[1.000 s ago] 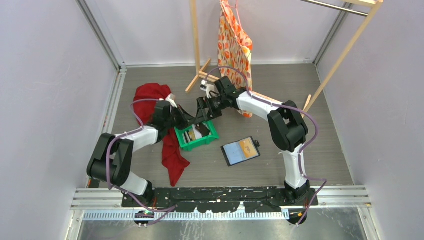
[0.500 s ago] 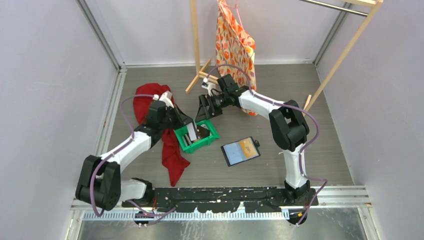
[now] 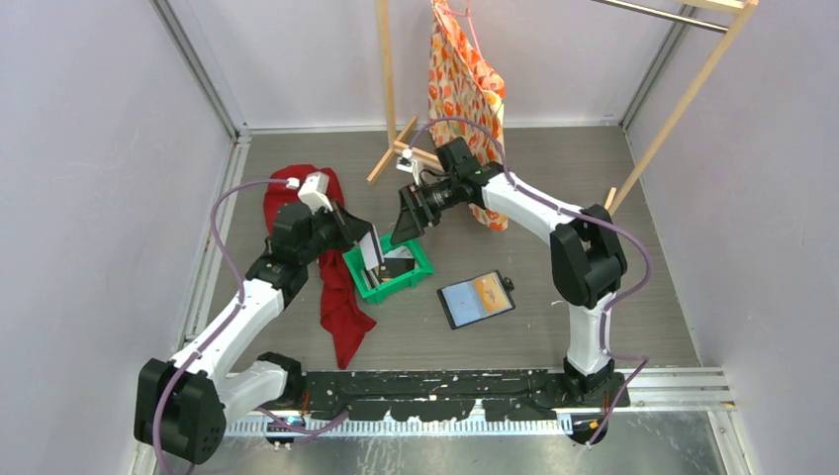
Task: Put the credit cards into the card holder
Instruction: Pick up the credit card from the storage box, then insert the credit card into the card holder.
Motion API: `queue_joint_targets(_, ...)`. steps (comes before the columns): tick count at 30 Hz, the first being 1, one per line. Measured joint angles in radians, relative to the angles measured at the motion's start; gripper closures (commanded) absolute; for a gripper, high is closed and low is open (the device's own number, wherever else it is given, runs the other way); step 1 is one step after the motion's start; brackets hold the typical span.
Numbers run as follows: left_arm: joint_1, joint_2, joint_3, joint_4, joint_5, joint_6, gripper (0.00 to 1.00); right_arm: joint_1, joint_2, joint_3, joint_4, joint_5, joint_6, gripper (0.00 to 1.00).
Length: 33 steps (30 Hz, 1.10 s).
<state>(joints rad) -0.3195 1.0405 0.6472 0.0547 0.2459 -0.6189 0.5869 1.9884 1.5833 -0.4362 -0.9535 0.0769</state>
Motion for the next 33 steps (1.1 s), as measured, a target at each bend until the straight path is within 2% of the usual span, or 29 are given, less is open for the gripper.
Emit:
queue_joint_targets(5,0.000,-0.026,0.000,0.032,0.072,-0.008,1.00,0.000,-0.093,0.000,-0.122,-0.072,-0.117,0.06)
queue_joint_targets(12,-0.019,-0.029,-0.017,0.183,0.177,-0.099,1.00,-0.011,-0.268,-0.018,-0.425,-0.119,-0.378,0.01)
queue_joint_targets(19,-0.170,0.017,-0.021,0.334,0.188,-0.166,1.00,-0.105,-0.508,-0.207,-0.598,-0.114,-0.526,0.00)
queue_joint_targets(25,-0.312,0.117,-0.023,0.474,0.122,-0.221,1.00,-0.251,-0.654,-0.388,-0.561,-0.151,-0.481,0.00)
queue_joint_targets(33,-0.446,0.234,-0.022,0.633,0.041,-0.272,1.00,-0.297,-0.719,-0.523,-0.318,-0.218,-0.202,0.11)
